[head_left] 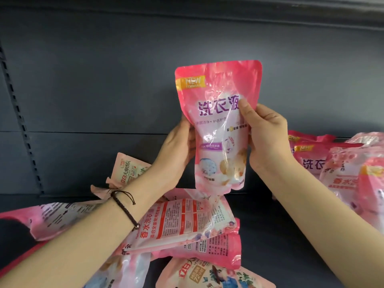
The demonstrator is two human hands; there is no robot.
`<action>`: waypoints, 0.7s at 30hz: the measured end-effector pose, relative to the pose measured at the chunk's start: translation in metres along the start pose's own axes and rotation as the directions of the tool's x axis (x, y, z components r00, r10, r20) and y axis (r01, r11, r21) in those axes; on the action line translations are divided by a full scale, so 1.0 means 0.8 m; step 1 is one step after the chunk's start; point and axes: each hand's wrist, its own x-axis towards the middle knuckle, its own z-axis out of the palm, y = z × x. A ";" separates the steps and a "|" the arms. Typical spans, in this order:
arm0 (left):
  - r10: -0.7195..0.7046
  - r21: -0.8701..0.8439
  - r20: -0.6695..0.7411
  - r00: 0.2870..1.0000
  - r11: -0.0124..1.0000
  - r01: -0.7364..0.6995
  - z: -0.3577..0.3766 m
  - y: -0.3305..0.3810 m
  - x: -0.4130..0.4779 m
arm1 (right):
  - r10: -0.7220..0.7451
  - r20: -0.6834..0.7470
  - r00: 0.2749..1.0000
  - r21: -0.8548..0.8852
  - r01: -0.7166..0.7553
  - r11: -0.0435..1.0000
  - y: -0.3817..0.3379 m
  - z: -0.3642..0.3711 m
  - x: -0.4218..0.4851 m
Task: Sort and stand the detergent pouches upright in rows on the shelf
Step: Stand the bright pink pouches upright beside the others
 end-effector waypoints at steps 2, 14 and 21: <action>0.058 -0.032 0.052 0.997 0.998 -0.056 0.017 0.017 -0.010 | -0.015 -0.051 0.999 0.024 0.016 1.000 -0.015 -0.006 -0.012; 0.119 -0.109 -0.025 0.993 0.987 -0.121 0.158 0.037 -0.072 | -0.060 -0.038 0.997 0.049 0.062 0.997 -0.093 -0.131 -0.078; 0.051 -0.145 -0.034 0.998 0.988 -0.055 0.255 0.015 -0.114 | 0.005 0.032 0.999 0.092 -0.008 0.996 -0.110 -0.245 -0.094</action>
